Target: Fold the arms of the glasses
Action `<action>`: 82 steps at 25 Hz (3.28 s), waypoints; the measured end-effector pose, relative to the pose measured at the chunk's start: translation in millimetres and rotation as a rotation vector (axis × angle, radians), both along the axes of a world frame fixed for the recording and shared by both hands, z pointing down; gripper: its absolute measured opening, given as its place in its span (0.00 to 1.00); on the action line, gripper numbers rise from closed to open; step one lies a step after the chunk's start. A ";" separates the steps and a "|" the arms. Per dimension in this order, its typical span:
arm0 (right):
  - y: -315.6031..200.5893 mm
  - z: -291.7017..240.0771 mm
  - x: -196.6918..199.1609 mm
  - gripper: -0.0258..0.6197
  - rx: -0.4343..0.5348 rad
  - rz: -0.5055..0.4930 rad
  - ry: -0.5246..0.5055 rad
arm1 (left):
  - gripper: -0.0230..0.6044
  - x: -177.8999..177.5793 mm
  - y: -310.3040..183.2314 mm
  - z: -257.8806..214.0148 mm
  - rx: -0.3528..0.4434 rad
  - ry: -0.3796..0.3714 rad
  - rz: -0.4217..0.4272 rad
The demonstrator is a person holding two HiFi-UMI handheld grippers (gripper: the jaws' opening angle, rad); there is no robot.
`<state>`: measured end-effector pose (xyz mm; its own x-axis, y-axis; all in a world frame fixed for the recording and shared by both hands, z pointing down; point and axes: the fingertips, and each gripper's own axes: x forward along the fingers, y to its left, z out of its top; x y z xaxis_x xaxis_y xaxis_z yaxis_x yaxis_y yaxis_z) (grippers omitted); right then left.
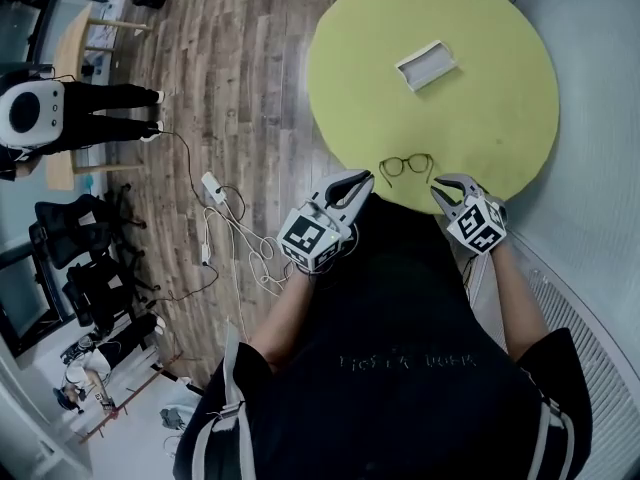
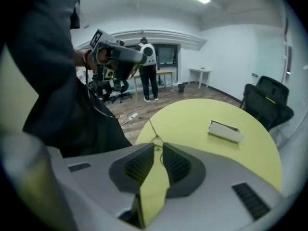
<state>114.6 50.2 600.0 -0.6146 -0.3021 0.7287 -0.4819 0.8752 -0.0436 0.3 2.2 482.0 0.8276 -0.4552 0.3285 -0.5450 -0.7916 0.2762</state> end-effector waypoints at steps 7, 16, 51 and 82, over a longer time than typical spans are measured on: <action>-14.0 11.9 -1.8 0.09 0.029 -0.169 0.119 | 0.09 -8.4 -2.3 -1.3 -0.026 -0.003 -0.005; -19.2 35.8 2.4 0.09 0.067 -0.302 0.251 | 0.09 -8.3 -9.8 8.3 -0.042 -0.009 0.015; -30.1 68.6 -48.2 0.09 0.108 -0.391 0.376 | 0.09 -23.4 -0.6 14.3 -0.082 0.007 -0.013; -45.7 131.7 -78.5 0.09 0.011 -0.256 0.381 | 0.09 -39.6 15.5 21.6 -0.107 -0.020 -0.053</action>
<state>36.1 4.6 731.6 -0.3589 -0.1844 0.9150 -0.2299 0.9676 0.1048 -39.3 17.6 503.6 0.7962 -0.4595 0.3936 -0.5915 -0.7281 0.3464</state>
